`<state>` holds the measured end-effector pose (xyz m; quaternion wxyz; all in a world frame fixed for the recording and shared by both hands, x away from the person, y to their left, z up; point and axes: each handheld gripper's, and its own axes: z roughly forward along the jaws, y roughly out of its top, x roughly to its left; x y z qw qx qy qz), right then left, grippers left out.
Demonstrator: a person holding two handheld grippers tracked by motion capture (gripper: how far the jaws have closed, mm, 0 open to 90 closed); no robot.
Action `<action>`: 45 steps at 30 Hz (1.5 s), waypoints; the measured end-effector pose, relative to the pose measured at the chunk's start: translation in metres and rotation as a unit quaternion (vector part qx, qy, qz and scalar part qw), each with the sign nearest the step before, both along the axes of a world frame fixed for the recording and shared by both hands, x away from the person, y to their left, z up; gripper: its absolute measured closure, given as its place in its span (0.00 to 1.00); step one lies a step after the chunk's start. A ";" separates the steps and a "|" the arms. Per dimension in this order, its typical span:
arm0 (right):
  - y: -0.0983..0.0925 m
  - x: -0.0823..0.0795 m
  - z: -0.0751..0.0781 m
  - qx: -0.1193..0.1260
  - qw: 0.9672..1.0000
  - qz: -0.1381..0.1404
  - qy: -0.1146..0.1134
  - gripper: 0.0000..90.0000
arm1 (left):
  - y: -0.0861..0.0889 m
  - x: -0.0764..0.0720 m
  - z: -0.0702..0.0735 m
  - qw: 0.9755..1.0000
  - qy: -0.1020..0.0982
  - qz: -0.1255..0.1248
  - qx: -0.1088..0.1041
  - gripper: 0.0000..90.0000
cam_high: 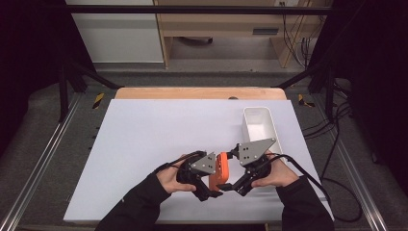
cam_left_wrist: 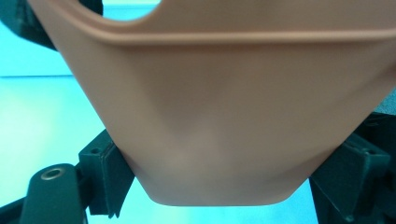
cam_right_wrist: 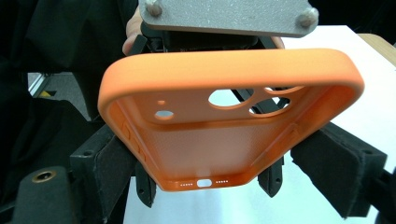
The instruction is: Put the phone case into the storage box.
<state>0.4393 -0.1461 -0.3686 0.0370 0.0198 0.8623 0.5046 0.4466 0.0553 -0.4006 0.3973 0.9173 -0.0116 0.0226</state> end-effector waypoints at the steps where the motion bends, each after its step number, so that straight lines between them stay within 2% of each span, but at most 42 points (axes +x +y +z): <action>1: 0.000 0.000 0.000 0.000 1.000 0.000 0.002 0.17 | 0.000 0.000 0.000 1.000 0.000 0.000 0.000 0.17; 19: 0.000 0.000 0.000 -0.005 1.000 -0.003 0.002 0.18 | -0.001 0.000 -0.001 1.000 0.001 0.005 -0.002 0.17; 25: -0.002 0.001 0.002 -0.004 1.000 -0.008 0.000 0.18 | 0.002 -0.002 0.002 1.000 0.002 0.007 -0.008 0.08; 32: -0.007 0.000 0.007 0.000 1.000 -0.018 -0.005 0.18 | 0.014 -0.001 0.011 0.999 -0.009 0.027 -0.020 0.02; 38: -0.015 0.001 0.010 0.007 0.999 -0.036 -0.008 0.18 | 0.026 0.001 0.013 0.999 -0.004 0.046 -0.029 0.01; 39: -0.018 0.002 0.011 0.006 0.999 -0.043 -0.012 0.18 | 0.031 0.003 0.013 0.998 -0.004 0.057 -0.034 0.01; 43: -0.022 0.002 0.013 0.008 0.999 -0.051 -0.012 0.17 | 0.039 0.005 0.012 0.997 -0.002 0.072 -0.039 0.01; 45: -0.026 0.003 0.016 0.010 0.998 -0.058 -0.014 0.17 | 0.047 0.007 0.010 0.995 0.001 0.088 -0.045 0.01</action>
